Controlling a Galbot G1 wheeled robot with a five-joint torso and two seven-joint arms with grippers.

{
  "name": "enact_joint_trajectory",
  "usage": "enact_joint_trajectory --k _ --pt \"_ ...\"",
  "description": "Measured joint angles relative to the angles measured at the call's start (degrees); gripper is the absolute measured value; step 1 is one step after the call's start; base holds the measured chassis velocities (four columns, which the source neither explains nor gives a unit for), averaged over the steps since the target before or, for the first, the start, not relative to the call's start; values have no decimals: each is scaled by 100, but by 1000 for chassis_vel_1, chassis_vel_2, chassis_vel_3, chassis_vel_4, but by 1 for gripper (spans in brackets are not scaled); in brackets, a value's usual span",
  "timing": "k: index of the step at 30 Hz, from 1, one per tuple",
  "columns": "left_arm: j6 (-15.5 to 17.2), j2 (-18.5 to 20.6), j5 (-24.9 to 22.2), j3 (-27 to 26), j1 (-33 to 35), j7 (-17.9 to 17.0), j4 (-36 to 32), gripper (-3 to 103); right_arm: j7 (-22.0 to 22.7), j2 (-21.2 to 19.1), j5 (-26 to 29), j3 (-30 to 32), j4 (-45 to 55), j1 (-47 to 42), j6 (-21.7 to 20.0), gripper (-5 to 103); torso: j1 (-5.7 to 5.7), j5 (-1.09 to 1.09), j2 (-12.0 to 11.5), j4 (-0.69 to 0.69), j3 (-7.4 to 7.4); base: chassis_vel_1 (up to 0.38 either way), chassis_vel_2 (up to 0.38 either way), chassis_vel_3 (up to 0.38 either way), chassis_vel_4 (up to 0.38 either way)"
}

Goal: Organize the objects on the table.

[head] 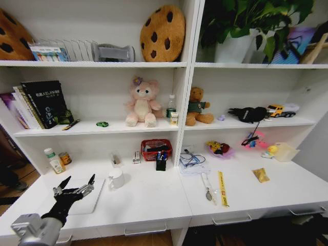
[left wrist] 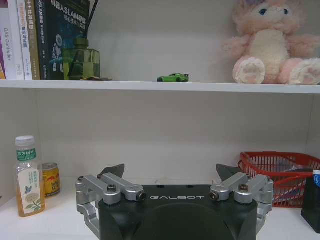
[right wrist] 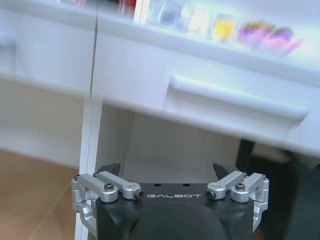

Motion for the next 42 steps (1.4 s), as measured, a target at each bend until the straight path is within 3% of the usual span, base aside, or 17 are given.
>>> enact_joint_trajectory --k 3,6,9,10,13,14,16,17,19,20,23,31,42 --pt "0 0 0 0 0 0 0 100 377 146 13 363 1973 -1133 -2 100 3 2 4 -1 3 0 0 0 0" --pt "0 0 0 0 0 0 0 100 403 142 114 585 2652 -1151 -211 100 3 1 5 1 3 0 0 0 0" --pt "0 0 0 0 0 0 0 100 378 54 427 940 3469 -767 -813 100 4 3 6 4 4 0 0 0 0" --pt "0 0 0 0 0 0 0 100 378 54 427 940 3469 -767 -813 100 4 3 6 4 4 0 0 0 0" --pt "0 0 0 0 0 -1 0 100 454 -176 949 1191 4158 -13 -1954 100 5 4 7 1 5 0 0 0 0" --pt "0 0 0 0 0 -1 0 100 454 -176 949 1191 4158 -13 -1954 100 5 4 7 1 5 0 0 0 0" --pt "0 0 0 0 0 -1 0 100 630 -502 1525 1289 4537 402 -2622 100 5 3 8 -1 6 0 0 0 0" --pt "0 0 0 0 0 -1 0 100 630 -502 1525 1289 4537 402 -2622 100 5 3 8 -1 6 0 0 0 0" --pt "0 0 0 0 0 -1 0 100 1028 -985 2346 1327 4874 980 -3571 100 6 2 9 4 6 0 0 0 0" --pt "0 0 0 0 0 -1 0 100 1028 -985 2346 1327 4874 980 -3571 100 6 2 9 4 6 0 0 0 0" --pt "0 0 0 0 0 0 0 100 1362 -1238 2715 1271 4950 1345 -4164 100 7 3 9 1 7 0 0 0 0" --pt "0 0 0 0 0 0 1 100 1461 -1024 2677 1071 4956 1260 -4277 100 18 2 40 -1 22 0 0 0 0" --pt "0 0 0 0 0 0 0 100 1275 -843 2477 909 4838 1213 -3900 100 199 2 429 1 233 0 0 0 0"
